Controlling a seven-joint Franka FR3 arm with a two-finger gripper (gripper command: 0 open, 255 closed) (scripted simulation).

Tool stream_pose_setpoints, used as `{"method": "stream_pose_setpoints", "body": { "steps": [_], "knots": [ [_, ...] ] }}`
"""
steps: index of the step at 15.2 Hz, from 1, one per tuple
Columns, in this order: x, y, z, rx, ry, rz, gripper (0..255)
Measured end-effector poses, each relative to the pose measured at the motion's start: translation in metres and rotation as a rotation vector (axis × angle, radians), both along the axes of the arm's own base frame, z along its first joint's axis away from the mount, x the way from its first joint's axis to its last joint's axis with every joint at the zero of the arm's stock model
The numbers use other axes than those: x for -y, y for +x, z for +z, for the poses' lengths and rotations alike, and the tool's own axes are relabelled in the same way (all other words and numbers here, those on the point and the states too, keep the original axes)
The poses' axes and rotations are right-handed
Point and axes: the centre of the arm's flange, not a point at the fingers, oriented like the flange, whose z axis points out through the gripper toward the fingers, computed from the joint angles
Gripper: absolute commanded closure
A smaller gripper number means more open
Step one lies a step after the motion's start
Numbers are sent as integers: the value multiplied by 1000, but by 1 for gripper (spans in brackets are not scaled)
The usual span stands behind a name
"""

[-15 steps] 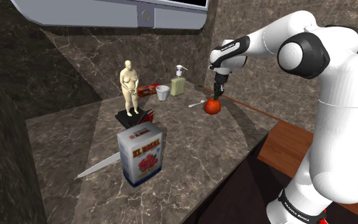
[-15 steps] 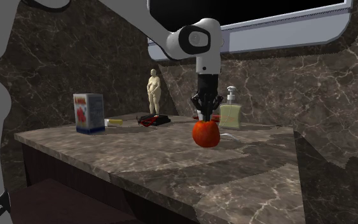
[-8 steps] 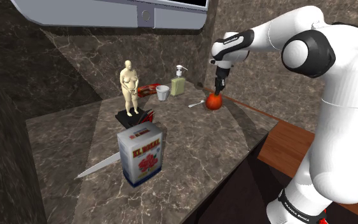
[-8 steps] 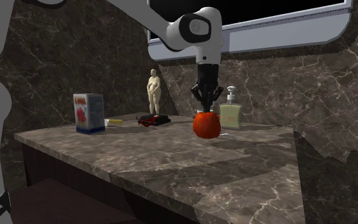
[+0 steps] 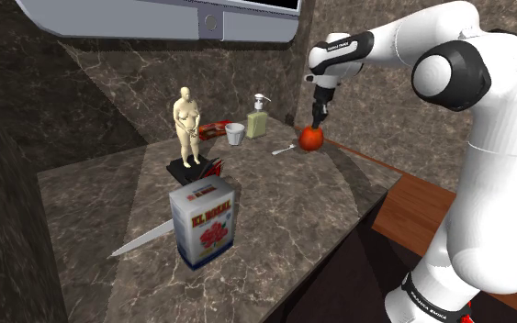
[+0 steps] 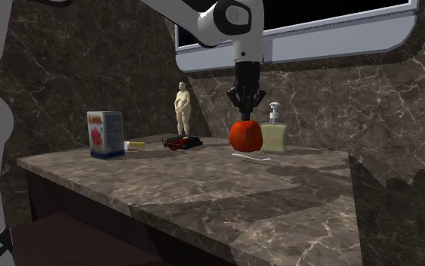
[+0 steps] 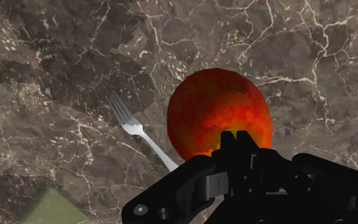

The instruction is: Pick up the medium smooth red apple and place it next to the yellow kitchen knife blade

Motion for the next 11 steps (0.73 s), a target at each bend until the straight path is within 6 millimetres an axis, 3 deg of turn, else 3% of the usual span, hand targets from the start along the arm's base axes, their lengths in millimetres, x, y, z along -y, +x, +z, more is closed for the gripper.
{"method": "stream_pose_setpoints", "body": {
  "steps": [11],
  "knots": [
    [-1, 0, 59, 0, 0, 0, 255]
  ]
}}
